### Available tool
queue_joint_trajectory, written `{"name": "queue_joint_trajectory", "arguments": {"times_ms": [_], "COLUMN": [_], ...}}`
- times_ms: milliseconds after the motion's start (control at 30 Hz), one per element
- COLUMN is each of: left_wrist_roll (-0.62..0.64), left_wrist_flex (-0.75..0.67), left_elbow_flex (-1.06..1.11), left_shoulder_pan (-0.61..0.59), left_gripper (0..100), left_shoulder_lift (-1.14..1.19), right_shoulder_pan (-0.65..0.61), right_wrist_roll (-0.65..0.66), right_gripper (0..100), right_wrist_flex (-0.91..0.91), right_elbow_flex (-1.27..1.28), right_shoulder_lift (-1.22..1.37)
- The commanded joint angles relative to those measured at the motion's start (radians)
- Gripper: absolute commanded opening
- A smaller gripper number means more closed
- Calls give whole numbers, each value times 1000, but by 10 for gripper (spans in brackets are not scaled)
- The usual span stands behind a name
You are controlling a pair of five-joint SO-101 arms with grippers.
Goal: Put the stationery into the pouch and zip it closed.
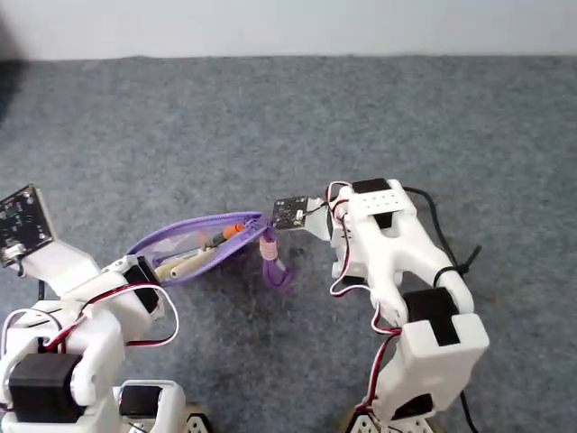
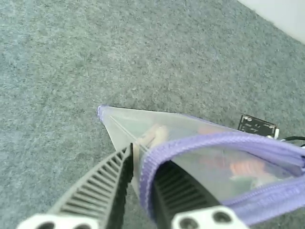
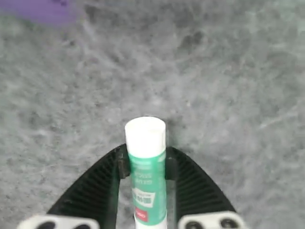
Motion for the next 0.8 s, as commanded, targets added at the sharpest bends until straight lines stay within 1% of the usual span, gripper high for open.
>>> {"name": "queue_joint_trajectory", "arguments": {"times_ms": [0, 100, 167, 300, 433, 533, 633, 767], "left_wrist_roll": [11, 11, 11, 11, 11, 11, 11, 11], "left_wrist_flex": [15, 15, 15, 0, -21, -28, -28, -29], "left_elbow_flex": [-8, -8, -7, 16, 50, 50, 50, 50], "left_shoulder_pan": [-6, -6, -6, -6, -6, -5, -5, -5], "left_gripper": [12, 12, 12, 12, 12, 12, 12, 12], "left_shoulder_lift": [-18, -18, -17, -18, -18, -18, -18, -14], "right_shoulder_pan": [42, 61, 64, 54, 15, -12, -47, -150], "right_wrist_roll": [-68, -109, -178, -396, -598, -810, -1002, -1165], "right_gripper": [9, 9, 9, 8, 8, 8, 8, 8], "right_wrist_flex": [-4, -4, -4, 1, 104, 148, 143, 107], "right_elbow_flex": [-6, -5, -6, -3, -6, -8, -6, -3], "right_shoulder_lift": [-74, -140, -197, -349, -515, -654, -808, -990]}}
